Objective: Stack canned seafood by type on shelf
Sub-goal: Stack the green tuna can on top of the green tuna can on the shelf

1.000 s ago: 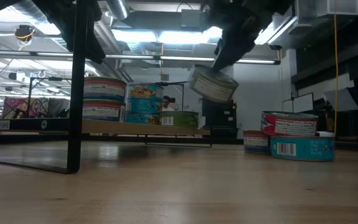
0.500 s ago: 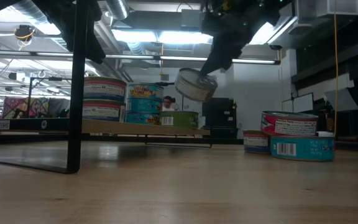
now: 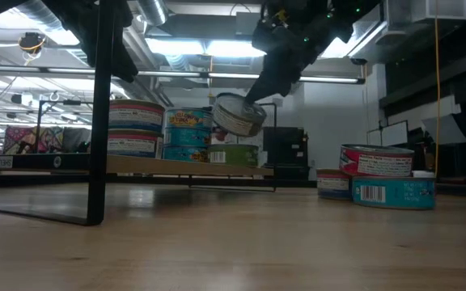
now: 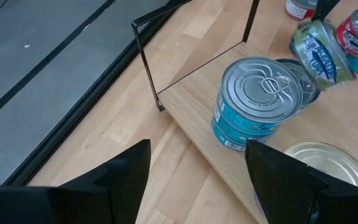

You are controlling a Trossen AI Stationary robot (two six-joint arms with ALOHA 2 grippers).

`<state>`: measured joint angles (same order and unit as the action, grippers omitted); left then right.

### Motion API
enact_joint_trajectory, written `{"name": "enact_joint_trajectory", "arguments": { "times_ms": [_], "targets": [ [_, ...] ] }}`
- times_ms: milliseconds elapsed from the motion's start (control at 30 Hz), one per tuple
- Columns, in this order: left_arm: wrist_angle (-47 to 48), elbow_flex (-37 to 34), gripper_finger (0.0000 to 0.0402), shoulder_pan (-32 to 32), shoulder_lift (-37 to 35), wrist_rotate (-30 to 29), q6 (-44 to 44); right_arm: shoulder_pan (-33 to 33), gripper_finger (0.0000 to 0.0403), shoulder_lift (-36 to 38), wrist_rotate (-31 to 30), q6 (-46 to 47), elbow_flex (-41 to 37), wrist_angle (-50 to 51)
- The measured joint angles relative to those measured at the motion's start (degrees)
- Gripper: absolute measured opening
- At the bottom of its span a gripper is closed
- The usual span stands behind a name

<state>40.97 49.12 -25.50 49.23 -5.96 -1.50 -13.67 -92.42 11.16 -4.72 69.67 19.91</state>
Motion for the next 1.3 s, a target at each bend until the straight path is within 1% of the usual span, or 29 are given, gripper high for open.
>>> {"name": "enact_joint_trajectory", "arguments": {
  "times_ms": [367,867,1033,1300],
  "targets": [
    [0.0,0.0,0.0258,0.0,0.0,0.0,0.0,0.0,0.0000,-2.5,-1.5,0.0,0.0,-1.3],
    [0.2,0.0,0.0258,0.0,0.0,0.0,0.0,0.0,0.0001,-3.4,-2.2,0.0,0.0,-2.0],
    [0.2,0.0,0.0258,0.0,0.0,0.0,0.0,0.2,0.0012,-3.4,-5.6,-0.1,0.0,-2.5],
    [0.2,0.0,0.0258,0.0,0.0,0.0,0.0,0.2,0.0055,-3.4,-5.6,-0.1,0.0,-2.8]
  ]
}}
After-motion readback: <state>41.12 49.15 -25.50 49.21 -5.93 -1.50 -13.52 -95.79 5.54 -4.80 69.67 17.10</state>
